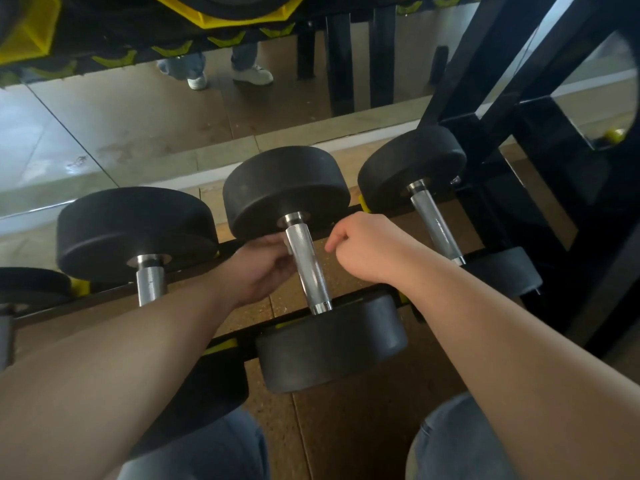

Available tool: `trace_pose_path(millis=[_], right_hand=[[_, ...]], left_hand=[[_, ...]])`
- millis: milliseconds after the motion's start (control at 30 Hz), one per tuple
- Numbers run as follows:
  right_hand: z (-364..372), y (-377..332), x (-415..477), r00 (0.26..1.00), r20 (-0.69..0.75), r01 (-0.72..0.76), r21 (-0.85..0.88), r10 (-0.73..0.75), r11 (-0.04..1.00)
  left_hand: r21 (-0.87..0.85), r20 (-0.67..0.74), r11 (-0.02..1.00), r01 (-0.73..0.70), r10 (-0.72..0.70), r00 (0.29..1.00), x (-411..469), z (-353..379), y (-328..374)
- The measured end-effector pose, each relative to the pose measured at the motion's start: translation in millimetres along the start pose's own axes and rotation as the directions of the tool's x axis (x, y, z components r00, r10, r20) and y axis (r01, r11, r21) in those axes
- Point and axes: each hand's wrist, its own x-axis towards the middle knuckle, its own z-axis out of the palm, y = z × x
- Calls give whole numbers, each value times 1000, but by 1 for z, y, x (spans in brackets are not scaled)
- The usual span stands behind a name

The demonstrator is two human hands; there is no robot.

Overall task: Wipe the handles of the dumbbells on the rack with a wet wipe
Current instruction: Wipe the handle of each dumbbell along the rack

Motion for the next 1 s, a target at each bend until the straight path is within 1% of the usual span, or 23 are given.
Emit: trace_pose_path(millis=[33, 67, 133, 167, 200, 233, 267, 300, 333, 367, 400, 433, 467, 533, 600, 633, 667, 700, 733, 800, 867, 933, 1000], right_hand=[[0, 0, 0, 1000, -8, -3, -1, 3, 1000], [0, 0, 0, 1000, -10, -4, -4, 4, 1000], [0, -1, -2, 1000, 3, -3, -13, 4, 1000], [0, -1, -3, 1000, 14, -4, -18, 4, 1000], [1, -2, -3, 1000, 26, -6, -23, 7, 1000], [2, -2, -3, 999, 36, -9, -28, 10, 1000], [2, -2, -3, 999, 41, -11, -31, 12, 999], [2, -2, -3, 999, 38, -12, -29, 13, 1000], [2, -2, -3, 1000, 25, -13, -25, 13, 1000], [1, -1, -3, 1000, 8, -13, -21, 14, 1000], [1, -2, -4, 1000, -9, -15, -15, 15, 1000], [0, -2, -4, 1000, -21, -18, -9, 17, 1000], [1, -3, -4, 999, -28, -19, -8, 18, 1000], [2, -5, -6, 1000, -24, -13, -20, 12, 1000], [5, -7, -7, 1000, -14, -8, -33, 8, 999], [6, -8, -8, 1000, -10, -8, -40, 7, 999], [7, -9, -9, 1000, -9, -9, -45, 9, 999], [8, -9, -9, 1000, -9, -11, -49, 11, 999], [8, -9, -9, 1000, -13, -12, -50, 11, 999], [8, -9, -10, 999, -31, -7, -44, 6, 999], [9, -10, -10, 999, -52, 1, -39, -3, 999], [10, -11, -11, 998, -58, 10, -38, -12, 999], [13, -13, -12, 999, -43, 17, -46, -18, 999]], left_hand=[[21, 41, 1000, 23, -24, 999, -3, -1, 1], [103, 111, 991, 87, -98, 989, -6, -3, 0], [347, 229, 907, 238, -328, 917, -13, -7, -8], [444, 243, 849, 285, -421, 874, -16, -7, -13], [505, 231, 806, 309, -472, 851, -17, -6, -16], [523, 215, 793, 311, -477, 852, -18, -5, -16], [492, 203, 819, 296, -438, 876, -17, -3, -15], [408, 180, 875, 261, -358, 916, -15, 1, -13], [277, 122, 939, 202, -243, 962, -13, 4, -9], [142, 25, 982, 124, -129, 991, -11, 7, -3], [40, -68, 998, 55, -52, 996, -8, 8, 1], [-4, -119, 1000, 20, -20, 993, -6, 8, 4], [10, -126, 1000, 27, -26, 992, -8, 8, 5], [181, -77, 970, 163, -151, 986, -19, 8, 5], [424, -46, 847, 321, -334, 942, -36, 15, 4], [492, -54, 790, 364, -390, 919, -44, 19, 6], [498, -84, 775, 390, -404, 911, -48, 23, 7], [458, -126, 800, 388, -373, 919, -48, 25, 8], [380, -175, 853, 358, -313, 933, -45, 25, 10], [155, -279, 964, 215, -166, 946, -39, 23, 14], [-16, -350, 997, 72, -73, 934, -38, 21, 19], [-17, -365, 1000, 1, -8, 931, -41, 21, 20], [91, -377, 996, -15, 48, 925, -45, 24, 18]])
